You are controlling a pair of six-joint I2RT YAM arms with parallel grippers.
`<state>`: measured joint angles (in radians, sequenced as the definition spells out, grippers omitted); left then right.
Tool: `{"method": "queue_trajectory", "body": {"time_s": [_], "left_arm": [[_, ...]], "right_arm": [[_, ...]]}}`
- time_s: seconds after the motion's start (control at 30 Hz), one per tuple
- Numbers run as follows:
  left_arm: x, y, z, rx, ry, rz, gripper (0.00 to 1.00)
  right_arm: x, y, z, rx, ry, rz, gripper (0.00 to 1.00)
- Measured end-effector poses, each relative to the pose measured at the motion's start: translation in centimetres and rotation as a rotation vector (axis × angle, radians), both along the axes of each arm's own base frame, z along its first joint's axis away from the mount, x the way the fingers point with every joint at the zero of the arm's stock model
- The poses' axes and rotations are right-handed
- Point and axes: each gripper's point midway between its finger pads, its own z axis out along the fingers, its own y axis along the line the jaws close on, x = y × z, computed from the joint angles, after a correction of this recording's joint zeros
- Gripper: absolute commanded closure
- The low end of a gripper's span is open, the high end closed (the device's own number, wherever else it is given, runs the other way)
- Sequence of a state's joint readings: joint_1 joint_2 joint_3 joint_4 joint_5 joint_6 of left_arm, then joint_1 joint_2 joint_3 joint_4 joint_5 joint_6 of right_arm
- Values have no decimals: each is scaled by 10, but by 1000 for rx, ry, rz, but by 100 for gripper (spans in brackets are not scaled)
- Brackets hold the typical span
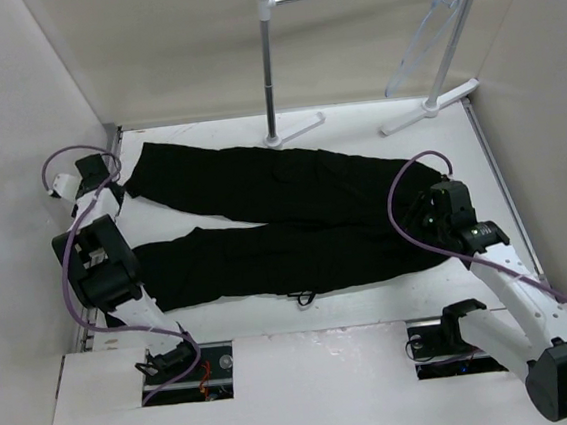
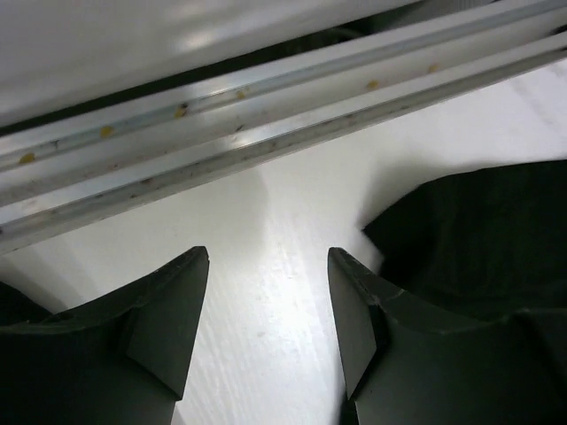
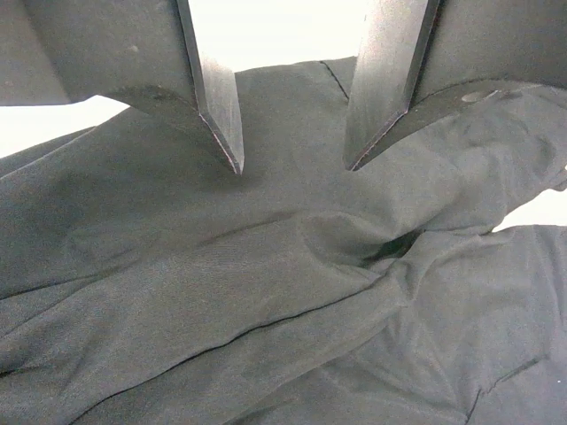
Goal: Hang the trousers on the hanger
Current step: Flatten out the trousers at the center of the board.
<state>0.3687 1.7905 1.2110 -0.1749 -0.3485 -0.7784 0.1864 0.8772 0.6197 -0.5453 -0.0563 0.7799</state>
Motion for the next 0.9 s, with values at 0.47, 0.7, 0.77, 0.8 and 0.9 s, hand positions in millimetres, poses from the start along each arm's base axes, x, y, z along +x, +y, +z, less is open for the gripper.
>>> {"method": "queue_trajectory", "body": {"time_s": [0.47, 0.7, 0.77, 0.8, 0.9], "left_arm": [[106, -70, 8, -130, -141, -221, 78], [83, -40, -44, -226, -67, -100, 59], [78, -33, -41, -231, -84, -78, 51], [74, -31, -38, -227, -85, -72, 49], [57, -36, -17, -213, -104, -68, 47]], "right_arm": [[-2, 5, -9, 0, 42, 14, 91], [3, -6, -4, 17, 24, -59, 84], [4, -9, -2, 18, 16, -75, 75], [4, -9, -1, 18, 14, -78, 69], [4, -7, 2, 17, 7, -74, 49]]}}
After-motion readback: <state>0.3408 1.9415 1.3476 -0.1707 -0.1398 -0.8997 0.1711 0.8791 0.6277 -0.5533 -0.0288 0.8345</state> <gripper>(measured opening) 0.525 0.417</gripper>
